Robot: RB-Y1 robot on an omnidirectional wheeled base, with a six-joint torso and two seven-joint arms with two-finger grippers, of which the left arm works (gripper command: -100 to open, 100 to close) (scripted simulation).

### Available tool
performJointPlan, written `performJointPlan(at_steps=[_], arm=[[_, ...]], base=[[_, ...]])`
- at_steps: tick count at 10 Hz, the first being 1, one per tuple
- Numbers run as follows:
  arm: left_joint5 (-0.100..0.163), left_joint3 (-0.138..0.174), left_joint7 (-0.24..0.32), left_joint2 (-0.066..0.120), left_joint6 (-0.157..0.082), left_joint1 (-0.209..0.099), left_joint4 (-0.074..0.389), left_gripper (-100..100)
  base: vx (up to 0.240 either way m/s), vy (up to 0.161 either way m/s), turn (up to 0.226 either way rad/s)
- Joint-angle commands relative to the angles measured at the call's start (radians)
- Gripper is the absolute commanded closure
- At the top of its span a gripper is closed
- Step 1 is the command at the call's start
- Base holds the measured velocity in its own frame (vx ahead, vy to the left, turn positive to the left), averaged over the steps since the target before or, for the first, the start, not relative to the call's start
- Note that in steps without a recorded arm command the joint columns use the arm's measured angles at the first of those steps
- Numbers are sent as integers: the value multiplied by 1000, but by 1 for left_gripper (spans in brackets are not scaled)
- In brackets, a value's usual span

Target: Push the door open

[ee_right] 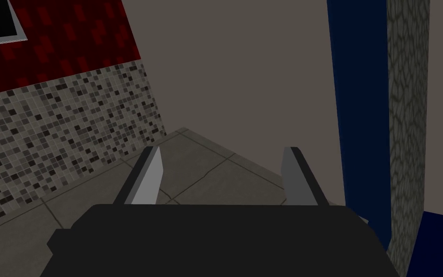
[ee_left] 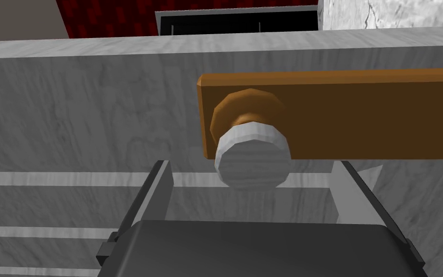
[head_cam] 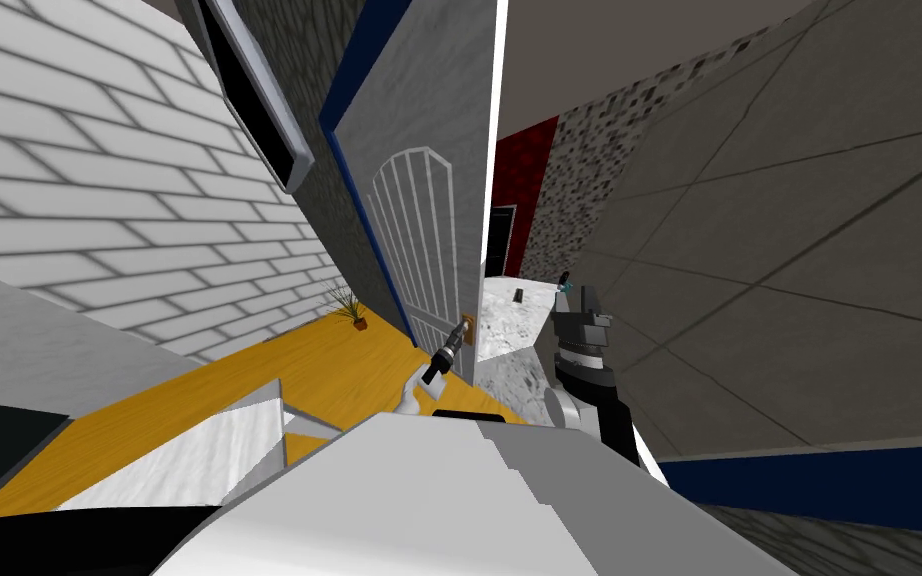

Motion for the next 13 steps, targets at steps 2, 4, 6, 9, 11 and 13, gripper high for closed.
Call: performJointPlan(at_steps=[2,4,6,9,11,13], arm=[[1,10,-4,-8,-2,-10,15,-100],[0,8,-4,-8,-2,-8,13,100],[0,8,-4,-8,-2,-8,13,100],[0,8,-4,-8,-2,-8,13,100],[2,32,-12,-11,-2,-17,21,100],[4,58,-20,-15,-3,-23,32,100]], base=[[181,-56,-30],[33,-11,2],[-17,8,-12],[0,0,0],[118,-101,47],[150,-128,45]])
